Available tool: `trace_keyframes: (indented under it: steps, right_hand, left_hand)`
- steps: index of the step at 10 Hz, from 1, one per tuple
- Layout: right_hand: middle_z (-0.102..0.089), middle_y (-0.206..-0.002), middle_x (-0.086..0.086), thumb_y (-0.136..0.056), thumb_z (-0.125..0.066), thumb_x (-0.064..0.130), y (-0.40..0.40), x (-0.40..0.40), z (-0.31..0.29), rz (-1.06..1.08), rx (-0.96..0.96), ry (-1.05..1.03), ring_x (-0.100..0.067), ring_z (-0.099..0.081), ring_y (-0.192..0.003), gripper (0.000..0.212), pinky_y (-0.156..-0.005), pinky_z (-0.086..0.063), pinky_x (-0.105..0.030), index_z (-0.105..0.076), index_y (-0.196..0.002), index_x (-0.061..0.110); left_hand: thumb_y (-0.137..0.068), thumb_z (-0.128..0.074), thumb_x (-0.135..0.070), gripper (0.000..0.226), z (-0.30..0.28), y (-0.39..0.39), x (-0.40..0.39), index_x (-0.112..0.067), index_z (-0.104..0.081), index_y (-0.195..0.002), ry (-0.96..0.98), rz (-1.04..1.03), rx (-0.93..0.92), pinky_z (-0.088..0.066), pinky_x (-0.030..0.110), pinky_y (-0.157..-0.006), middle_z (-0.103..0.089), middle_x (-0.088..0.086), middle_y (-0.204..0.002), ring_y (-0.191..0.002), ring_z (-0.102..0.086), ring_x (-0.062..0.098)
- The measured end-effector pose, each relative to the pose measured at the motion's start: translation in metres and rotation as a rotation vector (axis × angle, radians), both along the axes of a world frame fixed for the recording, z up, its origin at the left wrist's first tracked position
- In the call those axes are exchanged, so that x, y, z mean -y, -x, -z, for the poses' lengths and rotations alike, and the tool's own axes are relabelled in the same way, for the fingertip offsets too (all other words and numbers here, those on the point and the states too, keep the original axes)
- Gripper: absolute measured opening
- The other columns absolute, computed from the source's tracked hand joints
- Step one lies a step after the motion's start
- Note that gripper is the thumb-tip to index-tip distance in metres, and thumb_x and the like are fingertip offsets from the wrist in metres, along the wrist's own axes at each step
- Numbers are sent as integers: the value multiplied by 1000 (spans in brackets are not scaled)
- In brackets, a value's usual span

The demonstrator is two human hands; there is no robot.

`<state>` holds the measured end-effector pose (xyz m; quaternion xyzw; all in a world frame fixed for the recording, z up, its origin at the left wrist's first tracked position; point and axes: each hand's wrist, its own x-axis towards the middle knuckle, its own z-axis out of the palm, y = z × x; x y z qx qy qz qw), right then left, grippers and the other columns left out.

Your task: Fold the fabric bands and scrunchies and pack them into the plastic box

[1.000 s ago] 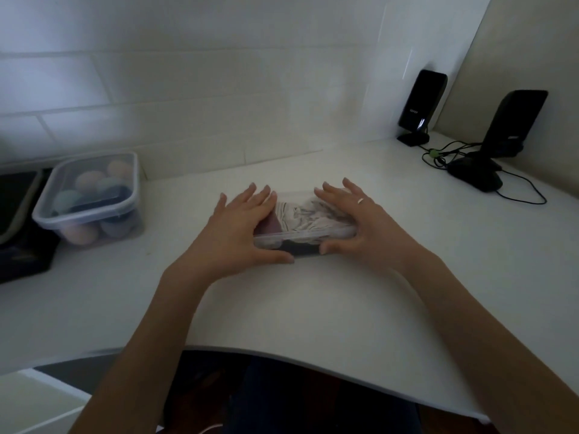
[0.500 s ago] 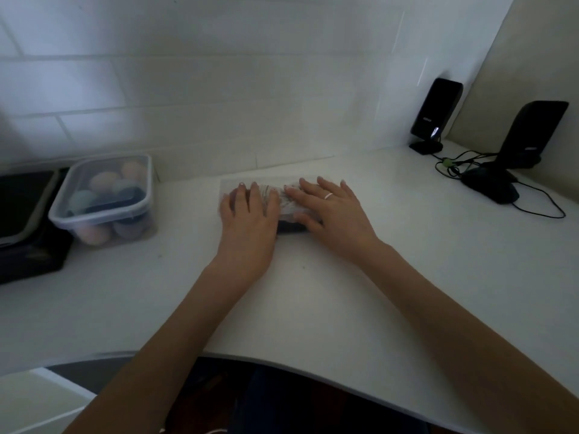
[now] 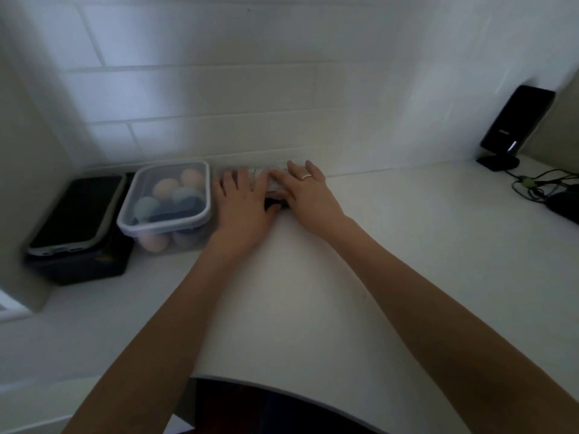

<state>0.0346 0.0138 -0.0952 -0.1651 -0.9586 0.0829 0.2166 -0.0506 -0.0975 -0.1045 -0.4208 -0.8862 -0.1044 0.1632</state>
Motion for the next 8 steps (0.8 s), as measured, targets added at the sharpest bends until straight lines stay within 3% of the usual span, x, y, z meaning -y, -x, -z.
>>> trace_keyframes:
  steps: [1, 2, 3, 4, 6, 7, 8]
  right_hand:
    - [-33, -151, -13, -97, -39, 24, 9, -5, 7, 35, -19, 34, -34, -21, -141, 43, -114, -16, -36, -39, -140, 26]
    - [-37, -149, -6, -96, -41, 27, 10, -8, 16, 49, -81, 10, -29, -23, -140, 43, -109, -30, -37, -42, -138, 30]
    - [-47, -141, -10, -93, -41, 29, 9, -8, 22, 57, -148, -30, -32, -34, -134, 43, -105, -36, -39, -48, -135, 22]
    - [-51, -135, -11, -90, -35, 32, 9, -11, 27, 27, -200, -74, -30, -38, -128, 48, -105, -35, -36, -50, -133, 17]
    - [-51, -133, -12, -89, -36, 32, 9, -20, 27, -9, -214, -100, -28, -37, -122, 48, -103, -34, -35, -50, -132, 17]
    - [-52, -134, -4, -87, -40, 38, 4, -15, 24, -77, -185, -44, -23, -39, -124, 49, -105, -34, -35, -50, -132, 22]
    - [-60, -120, 0, -87, -47, 30, -4, -24, 1, -199, -421, 293, -11, -53, -110, 37, -100, -40, -24, -57, -121, 19]
  left_hand:
    - [-87, -50, -47, 67, 1, 5, -1, -19, -27, -143, -12, -5, -4, -15, 54, -109, -28, 24, -145, -133, -24, 44]
    - [-86, -52, -47, 68, 0, 4, -2, -18, -27, -143, -26, -1, 1, -13, 54, -110, -28, 24, -146, -134, -23, 44]
    - [-83, -56, -43, 66, 3, 5, -1, -15, -34, -139, -25, -1, -3, -17, 54, -108, -34, 26, -141, -130, -29, 45]
    - [-75, -62, -35, 61, 8, 9, -3, -10, -46, -128, -76, -8, -62, -29, 54, -102, -48, 27, -126, -118, -43, 46]
    - [-74, -61, -33, 63, 9, 8, -6, -12, -43, -130, -70, -25, -32, -22, 51, -105, -44, 23, -132, -123, -38, 44]
    - [-75, -59, -32, 63, 2, 5, -1, -13, -40, -133, -77, -15, 9, -21, 47, -106, -41, 21, -135, -126, -36, 41]
    - [-76, -52, -15, 50, -12, 5, 7, -8, -52, -126, -244, 194, 194, -29, 36, -104, -53, 19, -128, -121, -46, 36]
